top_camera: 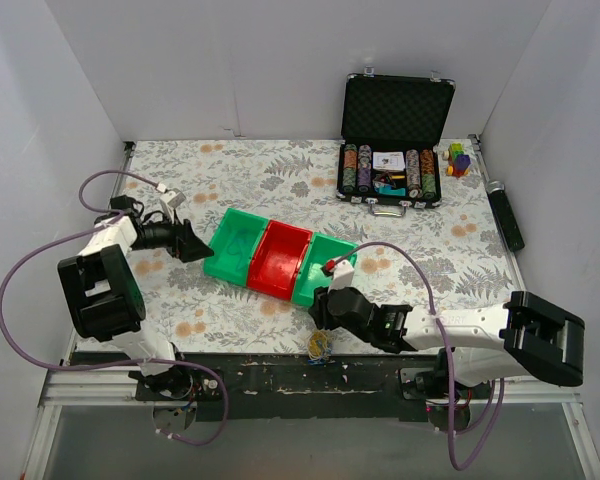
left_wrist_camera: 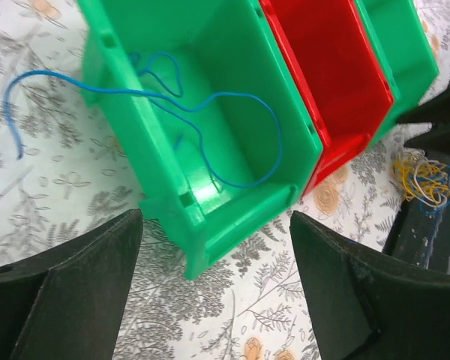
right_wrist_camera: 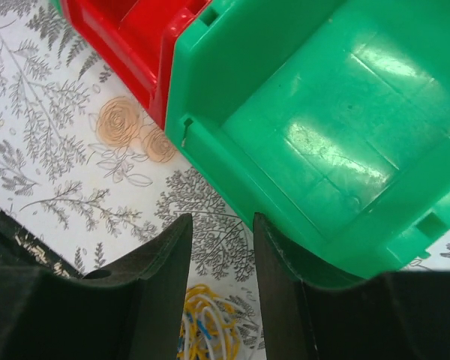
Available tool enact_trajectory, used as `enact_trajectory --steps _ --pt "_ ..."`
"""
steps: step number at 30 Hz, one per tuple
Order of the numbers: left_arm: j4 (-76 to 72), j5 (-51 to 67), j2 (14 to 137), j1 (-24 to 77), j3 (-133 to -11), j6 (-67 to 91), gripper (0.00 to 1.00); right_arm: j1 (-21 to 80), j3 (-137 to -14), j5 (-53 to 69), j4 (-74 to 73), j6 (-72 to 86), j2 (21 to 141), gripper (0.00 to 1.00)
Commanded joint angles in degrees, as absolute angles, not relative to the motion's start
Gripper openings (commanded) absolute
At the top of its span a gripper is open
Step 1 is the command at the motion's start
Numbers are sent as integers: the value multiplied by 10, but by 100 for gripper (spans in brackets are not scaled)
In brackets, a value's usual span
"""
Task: Untangle the cables
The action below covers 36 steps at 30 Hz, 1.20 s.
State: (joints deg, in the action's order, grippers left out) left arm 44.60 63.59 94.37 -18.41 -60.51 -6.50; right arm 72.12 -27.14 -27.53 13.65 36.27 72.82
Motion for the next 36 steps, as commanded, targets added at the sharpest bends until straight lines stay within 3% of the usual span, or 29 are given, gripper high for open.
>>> enact_trajectory --steps 1,13,20,25,28,33,36 --pt "494 674 929 -184 -562 -128 79 699 -281 -294 98 382 719 46" --pt "616 731 913 -149 -564 -227 81 645 -297 -344 14 411 705 45" --pt "605 742 880 -116 -548 -196 80 644 -295 -333 1 417 686 44" --pt "670 732 891 -155 -652 -178 89 644 -290 -326 1 418 670 43" --pt "792 722 952 -181 -765 -243 93 644 -288 -325 1 417 668 43" --pt "785 687 991 -205 -774 -259 93 643 -291 -330 -15 417 667 43" --pt "634 672 978 -208 -721 -166 88 644 -285 -330 -14 417 657 43"
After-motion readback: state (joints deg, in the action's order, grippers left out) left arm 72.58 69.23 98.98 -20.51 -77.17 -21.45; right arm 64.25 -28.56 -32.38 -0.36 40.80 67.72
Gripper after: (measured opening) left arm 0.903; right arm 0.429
